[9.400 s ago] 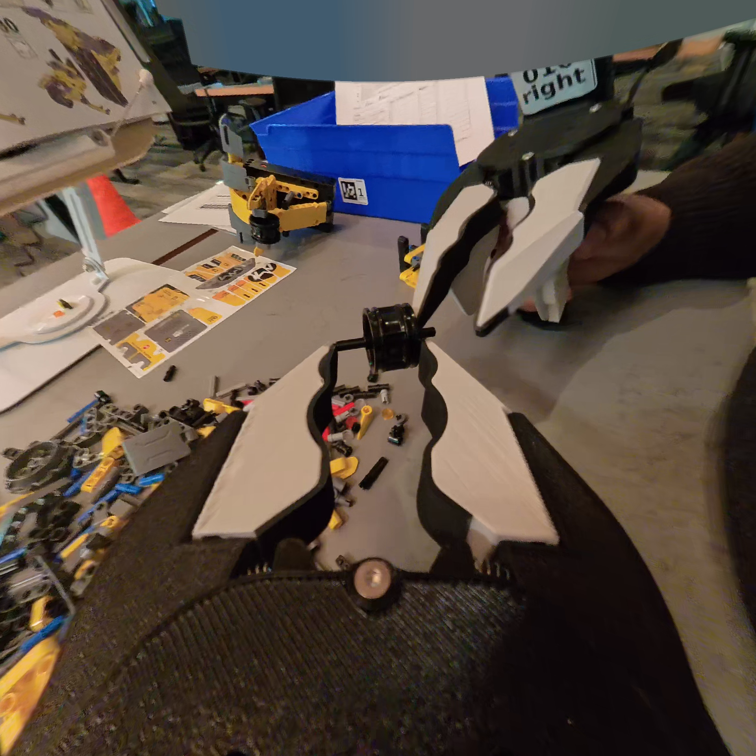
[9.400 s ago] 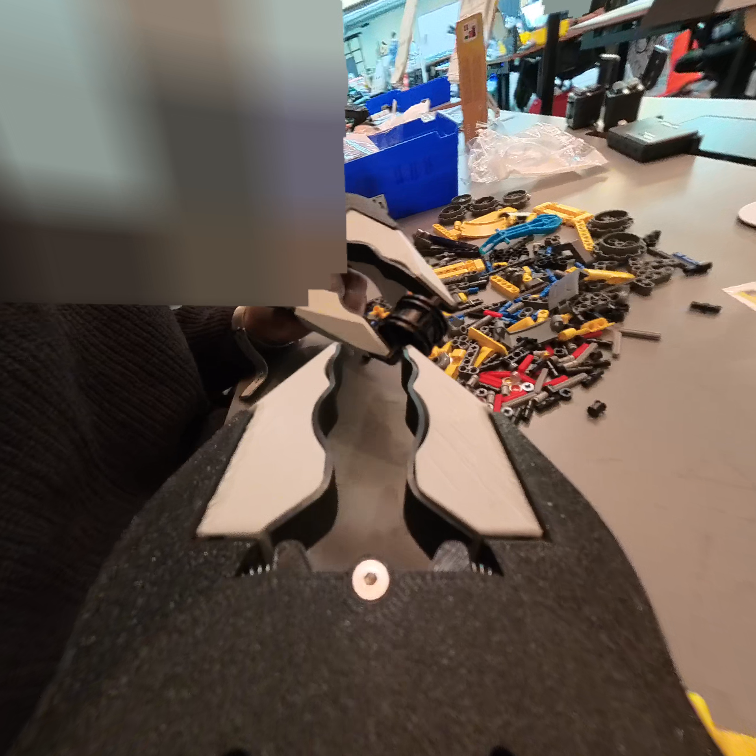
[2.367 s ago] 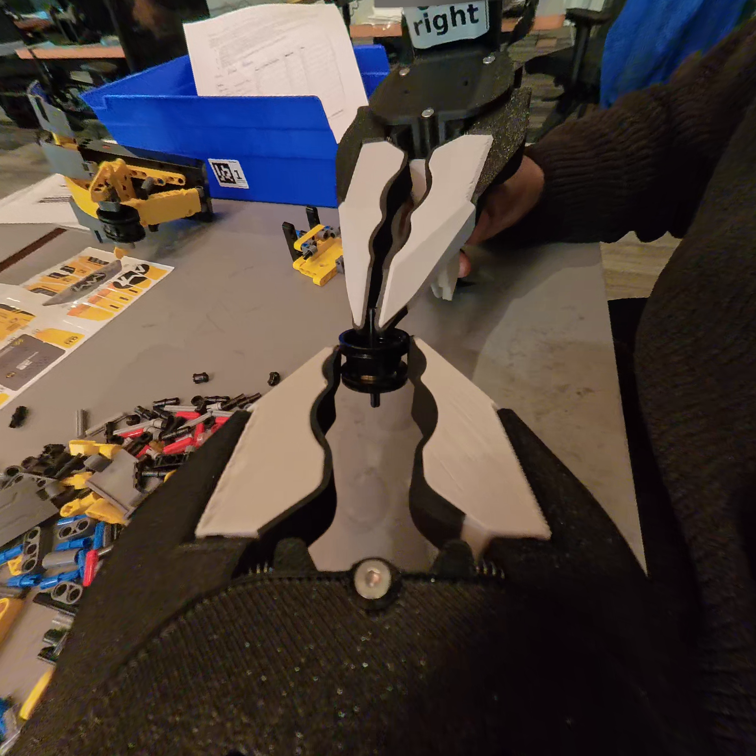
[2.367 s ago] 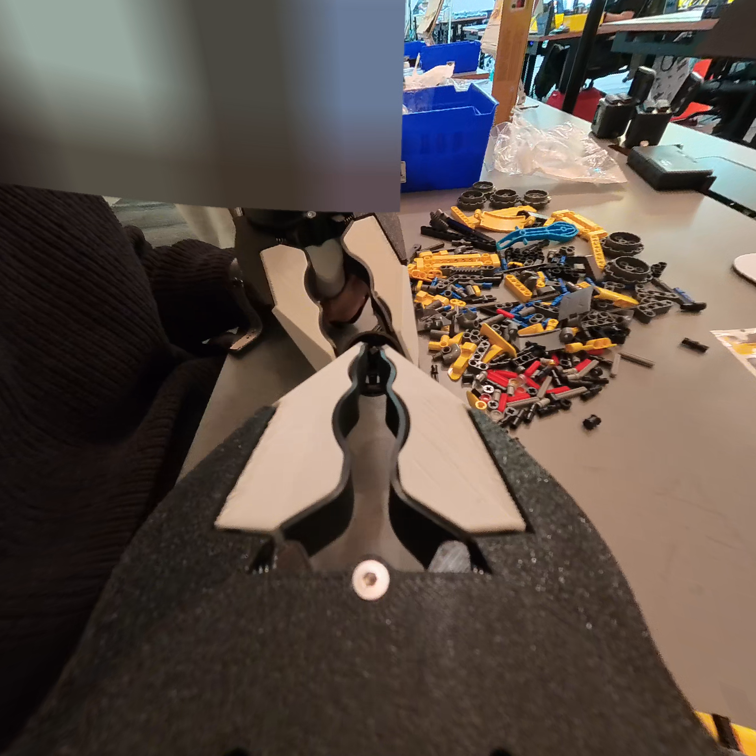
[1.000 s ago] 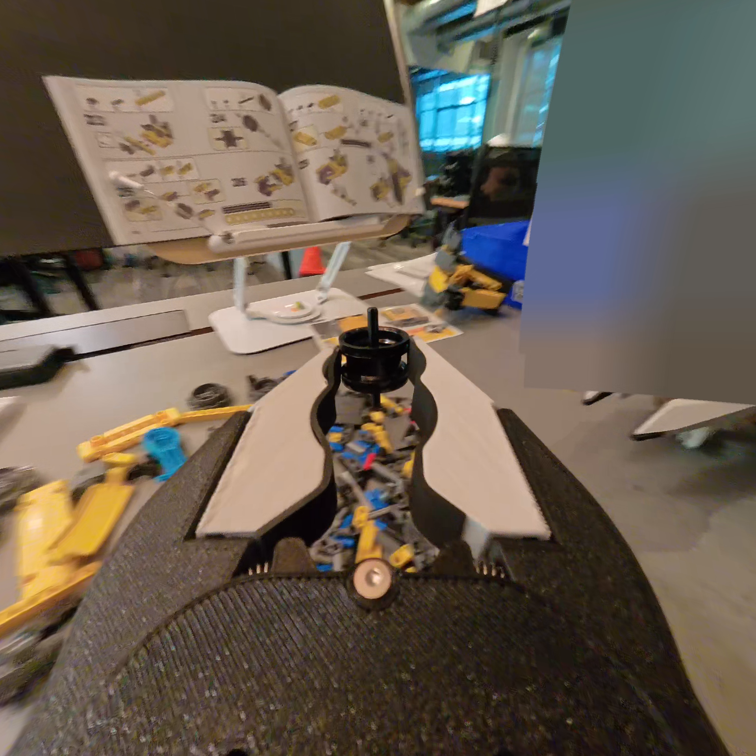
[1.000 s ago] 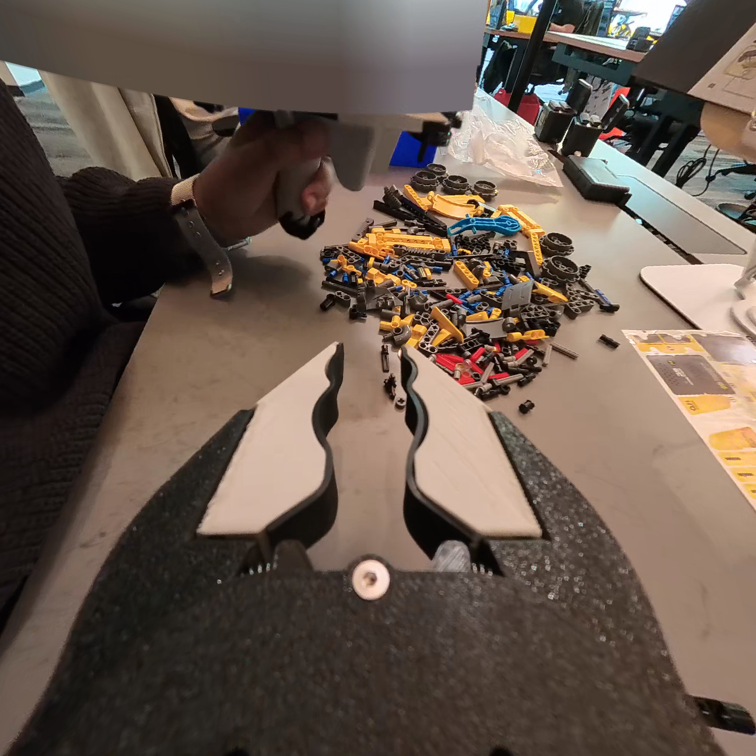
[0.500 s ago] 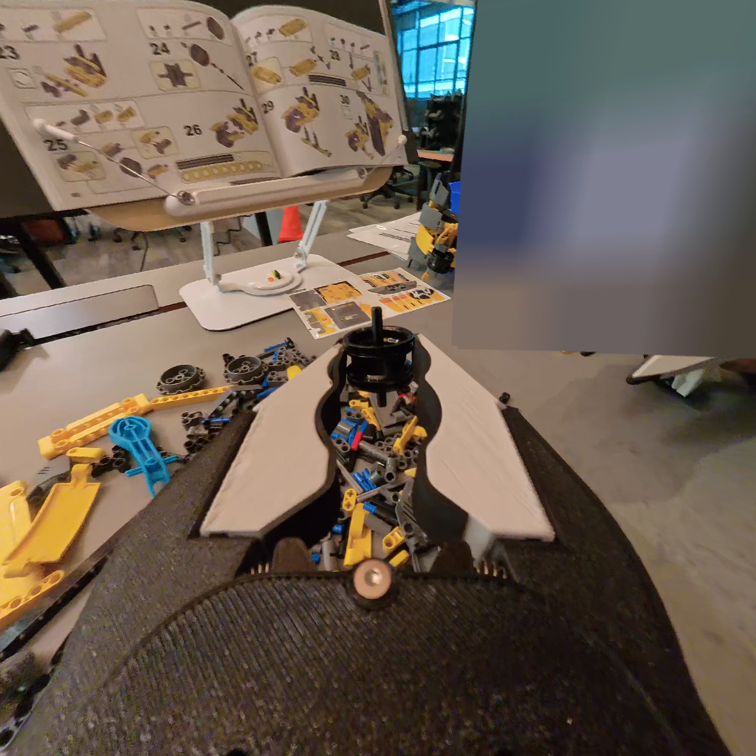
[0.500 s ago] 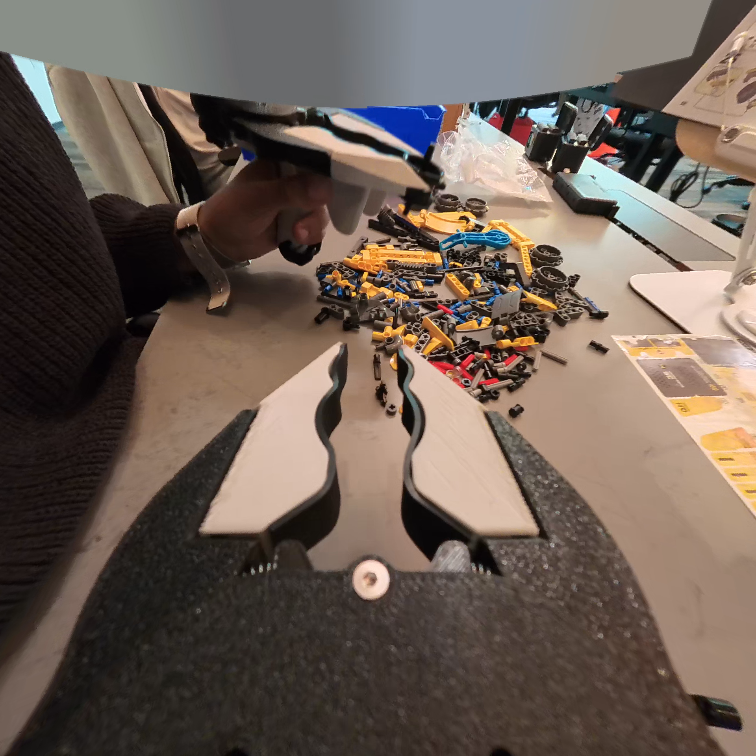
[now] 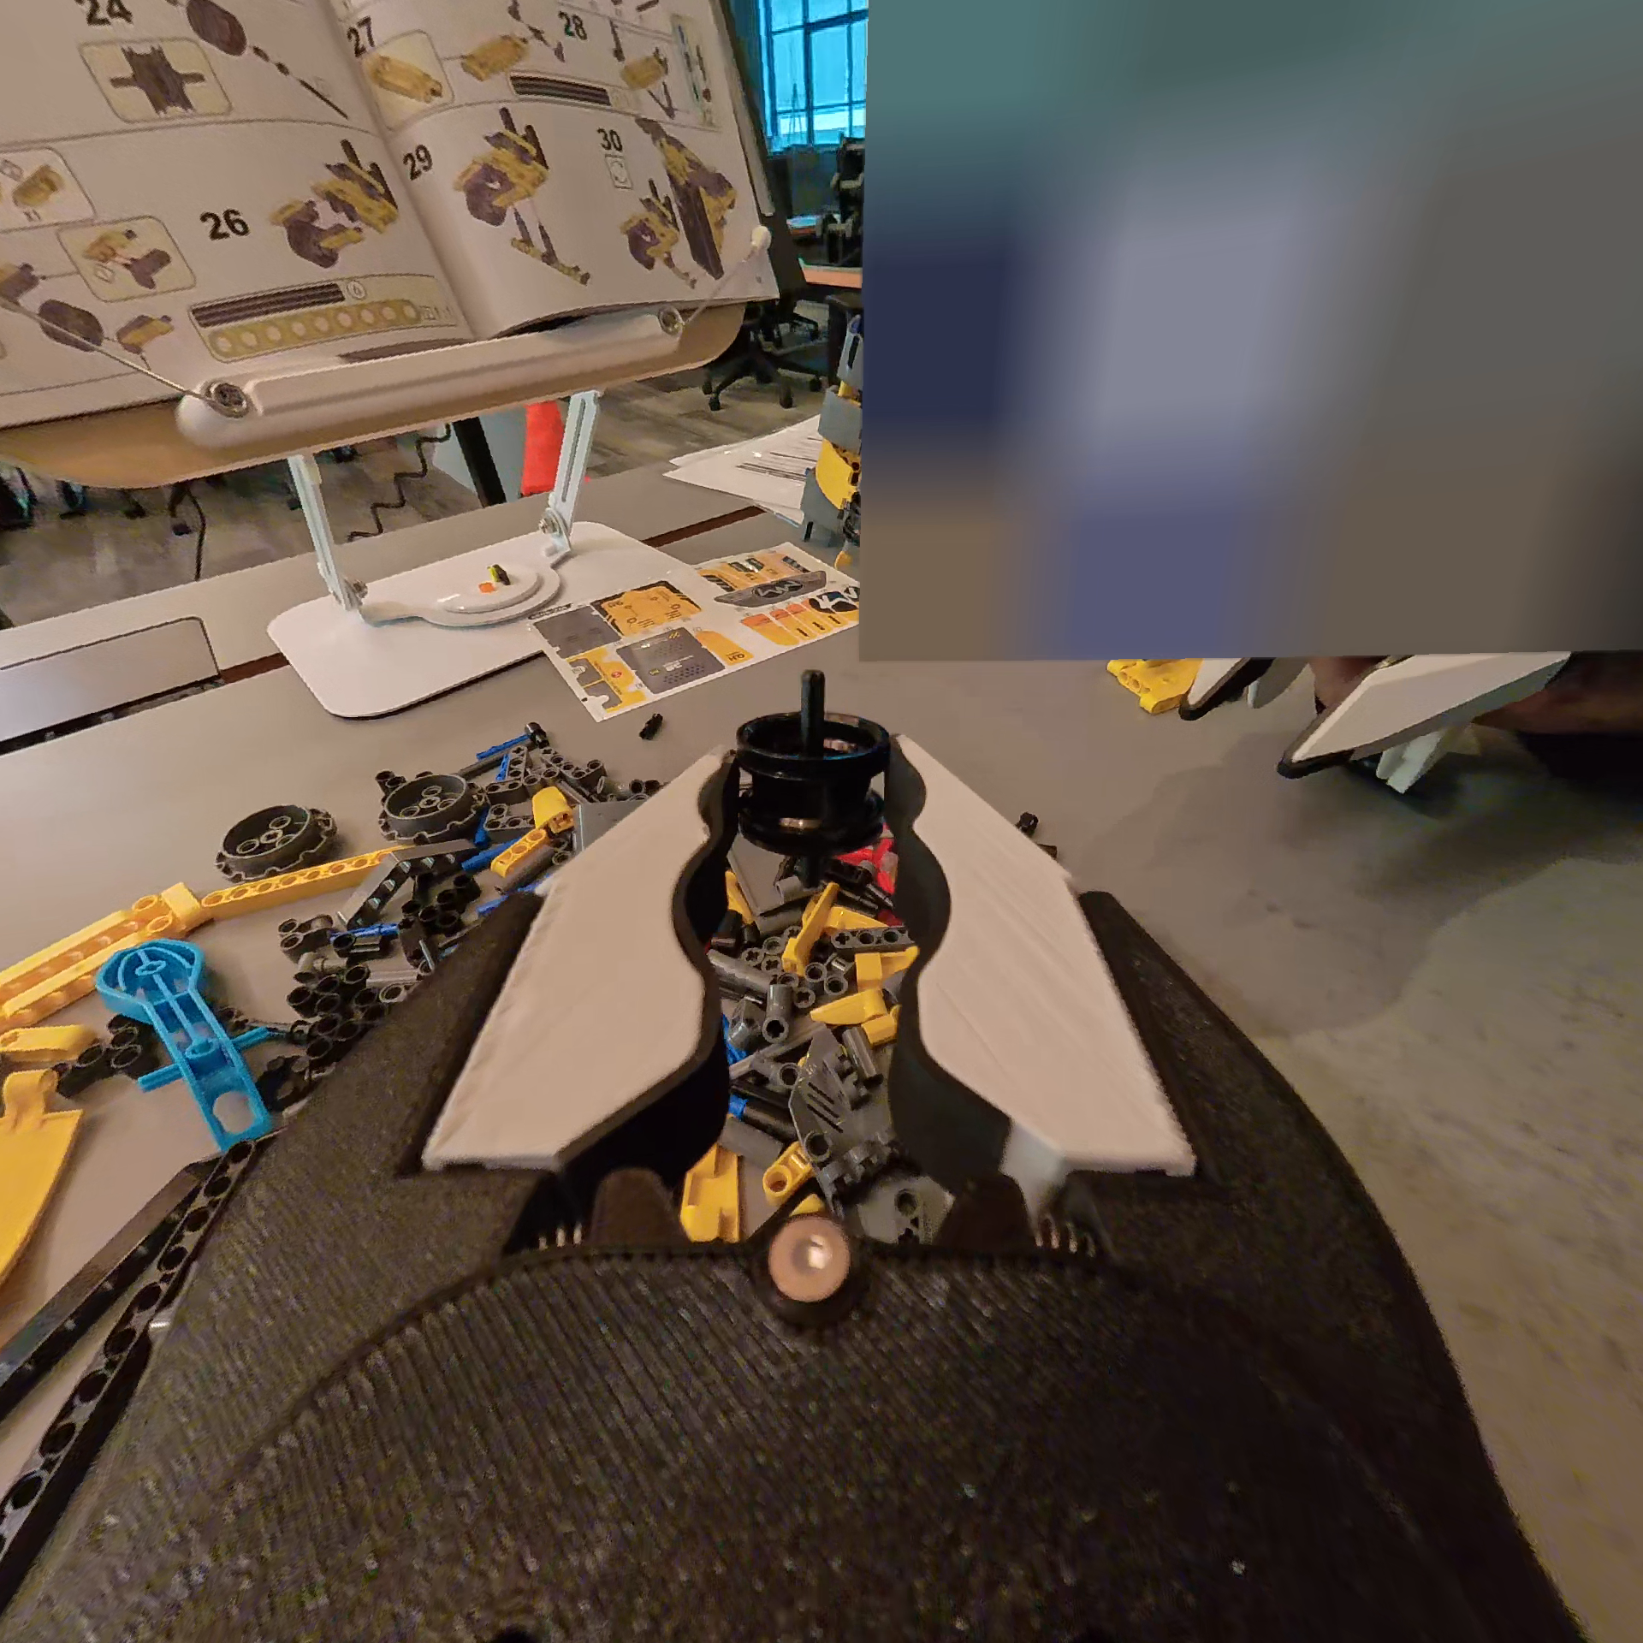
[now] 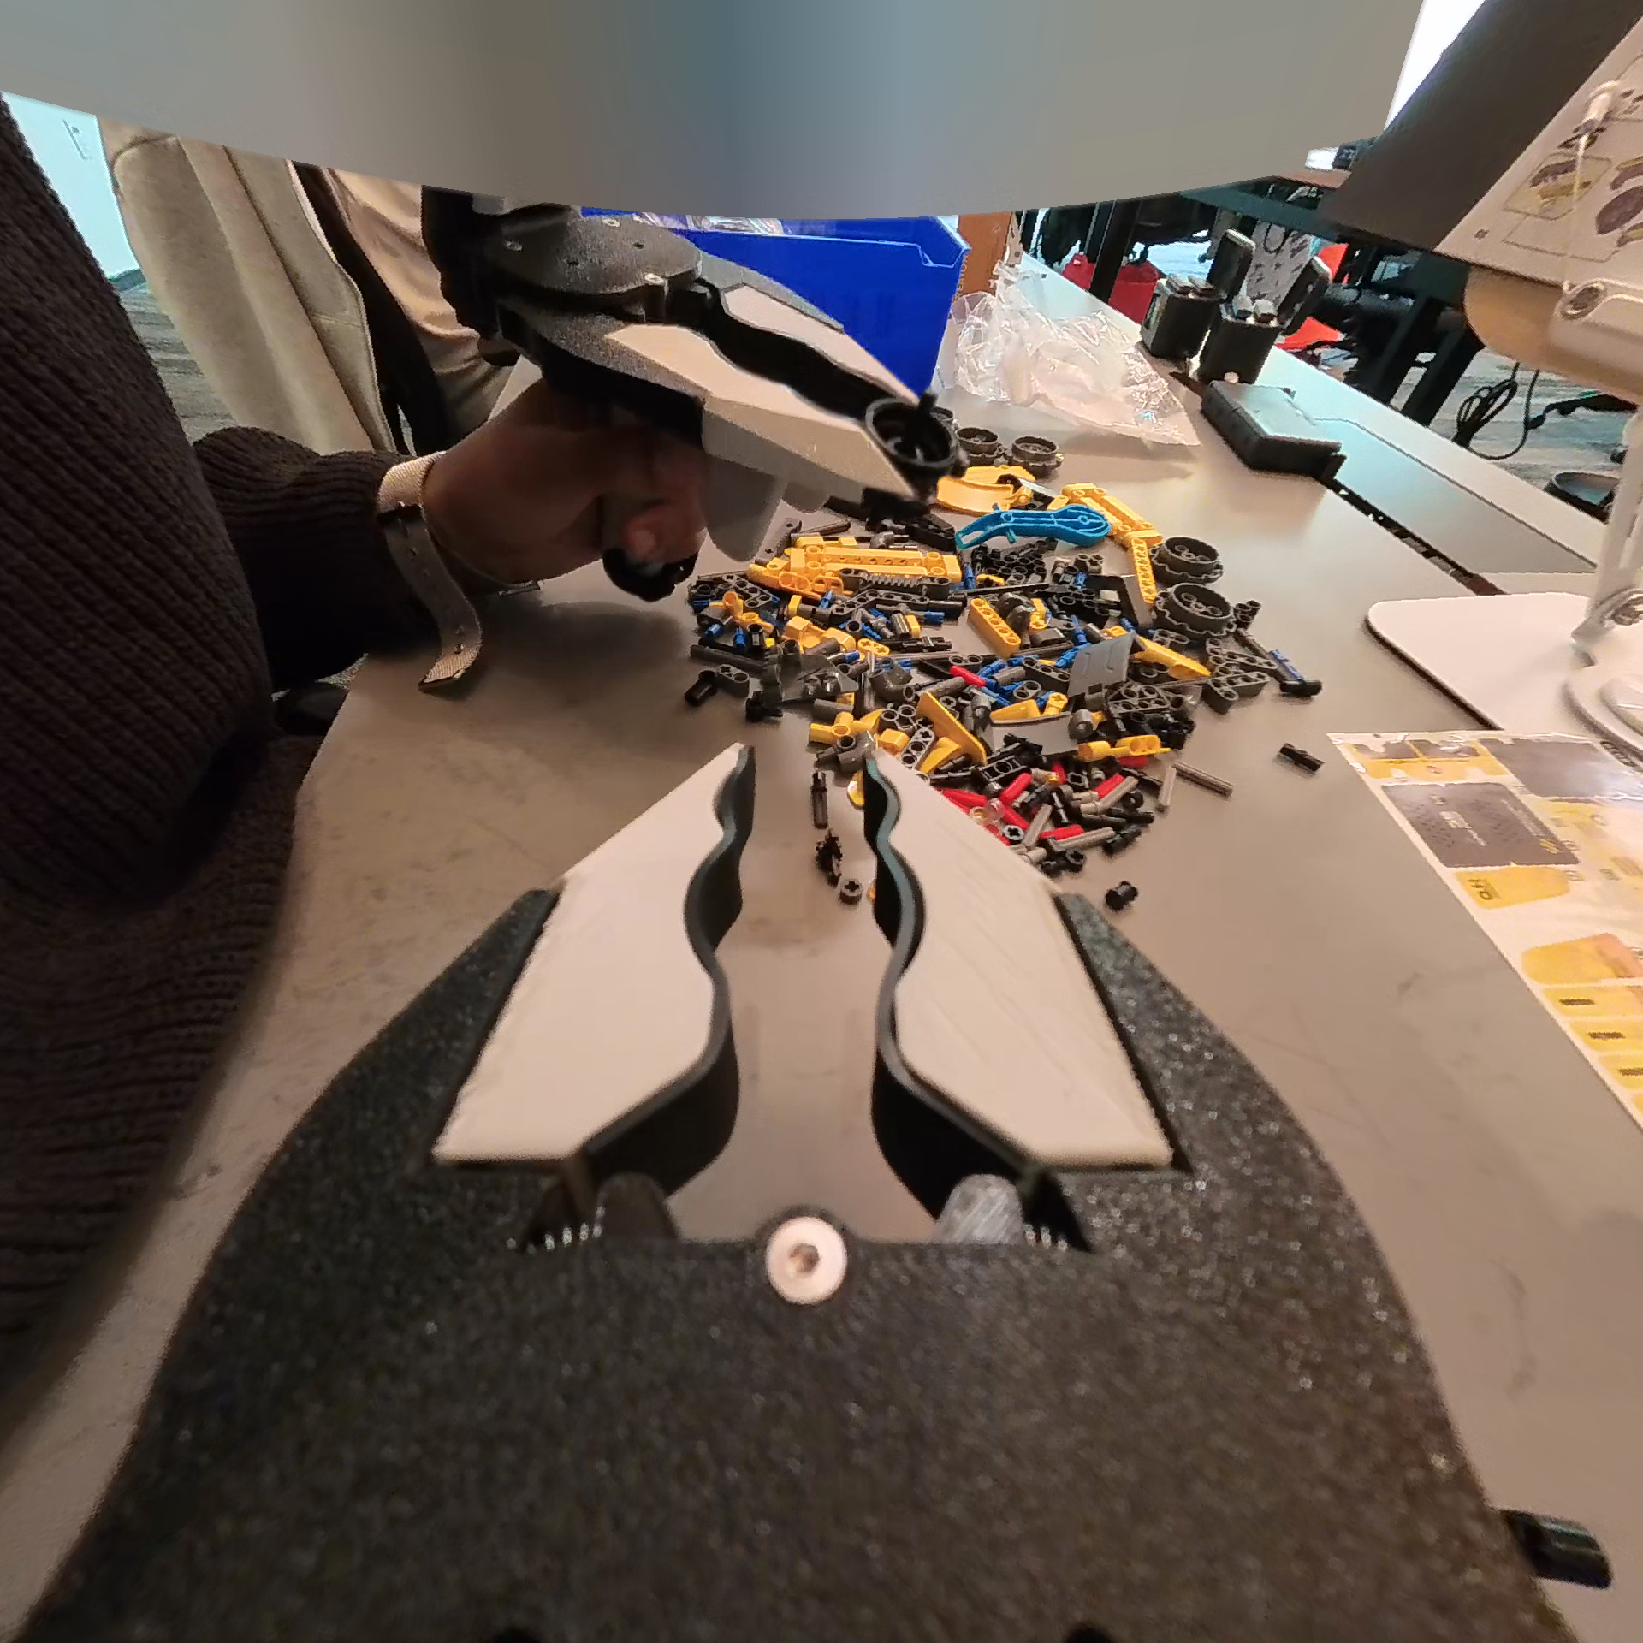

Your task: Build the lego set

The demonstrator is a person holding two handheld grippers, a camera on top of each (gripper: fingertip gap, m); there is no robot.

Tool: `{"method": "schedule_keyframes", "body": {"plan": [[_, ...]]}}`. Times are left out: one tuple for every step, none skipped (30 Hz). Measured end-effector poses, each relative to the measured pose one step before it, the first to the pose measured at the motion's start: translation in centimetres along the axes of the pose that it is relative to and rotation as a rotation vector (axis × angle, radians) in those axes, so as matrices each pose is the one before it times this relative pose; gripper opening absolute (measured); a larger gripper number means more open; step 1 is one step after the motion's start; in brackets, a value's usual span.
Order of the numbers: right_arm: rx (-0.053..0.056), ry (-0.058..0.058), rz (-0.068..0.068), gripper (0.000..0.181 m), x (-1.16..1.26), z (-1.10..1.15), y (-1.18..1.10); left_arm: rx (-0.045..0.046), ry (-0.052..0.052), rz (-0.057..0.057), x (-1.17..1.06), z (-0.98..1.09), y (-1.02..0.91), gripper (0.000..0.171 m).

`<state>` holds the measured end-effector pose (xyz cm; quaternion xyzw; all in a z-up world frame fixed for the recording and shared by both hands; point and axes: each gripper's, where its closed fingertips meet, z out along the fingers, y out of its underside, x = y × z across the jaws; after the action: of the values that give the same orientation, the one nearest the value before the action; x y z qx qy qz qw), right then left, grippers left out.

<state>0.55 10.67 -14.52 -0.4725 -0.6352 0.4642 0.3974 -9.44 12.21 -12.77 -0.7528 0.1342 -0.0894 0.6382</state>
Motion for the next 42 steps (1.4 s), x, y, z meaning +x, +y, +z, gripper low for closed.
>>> {"method": "schedule_keyframes", "body": {"plan": [[0.0, 0.0011, -0.0004, 0.024, 0.017, 0.0, 0.0, 0.00209, -0.0031, -0.0132, -0.118, 0.047, -0.009, 0.028], [-0.0008, 0.0028, -0.0009, 0.024, 0.025, -0.001, 0.008, -0.00059, -0.0045, -0.0193, -0.157, 0.092, 0.017, 0.028], [-0.0037, 0.0062, -0.0007, 0.024, 0.103, 0.023, 0.05, -0.00004, -0.0089, -0.0176, -0.206, 0.085, 0.018, 0.028], [-0.005, 0.0049, -0.0023, 0.024, 0.076, 0.021, 0.075, 0.00215, -0.0086, -0.0091, -0.177, 0.032, -0.024, 0.028], [-0.003, 0.0027, -0.0029, 0.024, 0.041, 0.007, 0.053, 0.0042, -0.0105, -0.0044, -0.165, 0.015, -0.057, 0.027], [-0.0007, 0.0013, -0.001, 0.024, 0.034, -0.007, 0.011, 0.00582, -0.0113, -0.0001, -0.146, 0.003, -0.065, 0.028], [0.001, -0.0008, 0.0011, 0.024, 0.007, -0.018, -0.005, 0.00532, -0.01, 0.0045, -0.091, 0.009, -0.059, 0.027], [0.0015, -0.0009, 0.0007, 0.024, -0.001, -0.015, -0.024, 0.00424, -0.0105, 0.0083, -0.064, 0.007, -0.035, 0.027], [0.0017, -0.001, -0.0003, 0.024, -0.021, -0.028, -0.024, 0.00702, -0.0103, 0.0125, -0.029, -0.014, -0.09, 0.027], [0.0011, -0.001, -0.001, 0.024, -0.022, -0.009, -0.012, 0.01267, -0.0157, 0.0156, -0.088, -0.01, -0.169, 0.027], [-0.0005, -0.0013, -0.0018, 0.024, -0.045, 0.005, 0.001, 0.0144, -0.0188, 0.0182, -0.106, -0.023, -0.189, 0.027], [-0.002, -0.0013, -0.0024, 0.024, -0.037, 0.016, 0.027, 0.00946, -0.014, 0.0187, -0.062, -0.023, -0.119, 0.027], [-0.0022, 0.0, -0.0029, 0.024, -0.032, 0.028, 0.025, 0.00271, -0.0089, 0.0128, -0.018, 0.007, -0.032, 0.027], [-0.0021, 0.0004, -0.0028, 0.024, -0.026, 0.028, 0.023, -0.00196, 0.0022, 0.0046, 0.083, 0.034, 0.036, 0.027], [-0.002, -0.0002, -0.0013, 0.025, -0.017, 0.023, 0.027, -0.00459, 0.0089, -0.004, 0.128, 0.056, 0.087, 0.027], [-0.0018, -0.0003, 0.0006, 0.025, 0.01, 0.026, 0.026, -0.00091, 0.0059, -0.0077, 0.041, 0.015, 0.018, 0.027], [-0.0005, -0.0003, 0.002, 0.025, 0.015, 0.009, 0.007, 0.00318, 0.0072, -0.0079, 0.033, -0.024, -0.041, 0.027], [0.0008, -0.0006, 0.0034, 0.025, 0.036, -0.008, -0.002, 0.00296, 0.0085, -0.0096, 0.046, -0.041, -0.037, 0.027], [0.0012, -0.0007, 0.0043, 0.025, 0.036, -0.017, -0.003, 0.00241, 0.0019, -0.009, -0.058, -0.057, -0.028, 0.027], [0.0011, -0.0007, 0.0044, 0.025, 0.038, -0.011, -0.014, 0.00341, -0.0008, -0.0043, -0.103, -0.075, -0.042, 0.027], [0.0001, -0.0003, 0.0041, 0.025, 0.044, -0.015, 0.009, 0.00392, 0.0027, -0.0028, -0.038, -0.055, -0.053, 0.027], [-0.0016, 0.0, 0.0031, 0.026, 0.043, 0.007, 0.033, 0.00439, 0.0036, -0.0049, -0.014, -0.033, -0.062, 0.027], [-0.0019, 0.0001, 0.0015, 0.026, 0.017, 0.013, 0.031, 0.00328, 0.0007, -0.0041, -0.045, -0.017, -0.05, 0.029], [-0.0016, 0.0001, 0.0002, 0.026, 0.004, 0.008, 0.017, 0.00116, 0.0006, -0.0015, -0.042, 0.006, -0.004, 0.029], [-0.0015, 0.0001, 0.0002, 0.027, 0.016, 0.019, 0.024, -0.00191, 0.003, -0.0017, 0.012, 0.039, 0.033, 0.029], [-0.002, -0.0005, 0.001, 0.027, 0.004, 0.025, 0.028, -0.00464, 0.0053, -0.0034, 0.038, 0.046, 0.069, 0.029], [-0.002, -0.0008, 0.0016, 0.027, 0.013, 0.011, 0.034, -0.00486, 0.0047, -0.0049, 0.037, 0.065, 0.08, 0.03], [-0.0008, -0.0005, 0.0016, 0.027, 0.013, -0.003, 0.013, -0.00489, 0.0059, -0.0057, 0.041, 0.051, 0.091, 0.03], [0.0005, -0.0004, 0.0015, 0.027, 0.011, -0.012, -0.001, -0.00495, 0.0058, -0.0067, 0.041, 0.025, 0.063, 0.029], [0.0008, 0.0002, 0.0006, 0.027, 0.013, -0.017, -0.004, -0.00085, 0.0038, -0.0058, 0.021, -0.004, 0.012, 0.029], [0.0006, 0.0004, -0.0004, 0.027, -0.002, -0.006, -0.017, 0.00116, 0.0027, -0.0035, 0.022, -0.034, -0.022, 0.029], [-0.0002, 0.0002, -0.0014, 0.027, -0.007, 0.005, 0.01, 0.00026, 0.0012, -0.002, 0.007, -0.026, -0.011, 0.029], [-0.0016, 0.0005, -0.0022, 0.028, -0.021, 0.018, 0.011, 0.00093, -0.0003, -0.0007, -0.013, -0.019, -0.02, 0.029], [-0.0025, 0.0002, -0.0022, 0.028, -0.015, 0.021, 0.032, 0.00164, 0.0002, -0.0003, -0.009, -0.014, -0.03, 0.029], [-0.0025, 0.0002, -0.0017, 0.028, -0.016, 0.031, 0.029, 0.00046, 0.0019, -0.0009, 0.033, 0.003, -0.006, 0.029], [-0.0019, 0.0003, -0.0007, 0.028, -0.004, 0.022, 0.026, -0.00048, 0.0023, -0.0012, 0.026, 0.013, 0.005, 0.029], [-0.0012, 0.0, 0.0009, 0.028, 0.008, 0.011, 0.023, -0.00073, 0.0015, -0.0008, 0.022, 0.014, 0.008, 0.029], [-0.0002, 0.0001, 0.0021, 0.028, 0.031, 0.009, 0.002, 0.00016, 0.0011, 0.0, 0.018, -0.008, -0.001, 0.029], [0.0009, 0.0001, 0.0026, 0.028, 0.03, -0.016, -0.013, 0.0014, 0.0002, 0.0003, -0.002, -0.022, -0.016, 0.029], [0.0012, -0.0002, 0.0028, 0.028, 0.024, -0.011, -0.008, 0.00203, -0.0014, 0.0002, -0.021, -0.028, -0.034, 0.029], [0.0011, -0.0004, 0.0024, 0.028, 0.025, -0.011, -0.007, 0.00177, -0.0018, 0.0001, -0.036, -0.031, -0.021, 0.029], [0.001, -0.0003, 0.0013, 0.028, 0.012, -0.02, -0.015, 0.00086, -0.0006, -0.0006, -0.019, -0.018, -0.01, 0.029]]}}
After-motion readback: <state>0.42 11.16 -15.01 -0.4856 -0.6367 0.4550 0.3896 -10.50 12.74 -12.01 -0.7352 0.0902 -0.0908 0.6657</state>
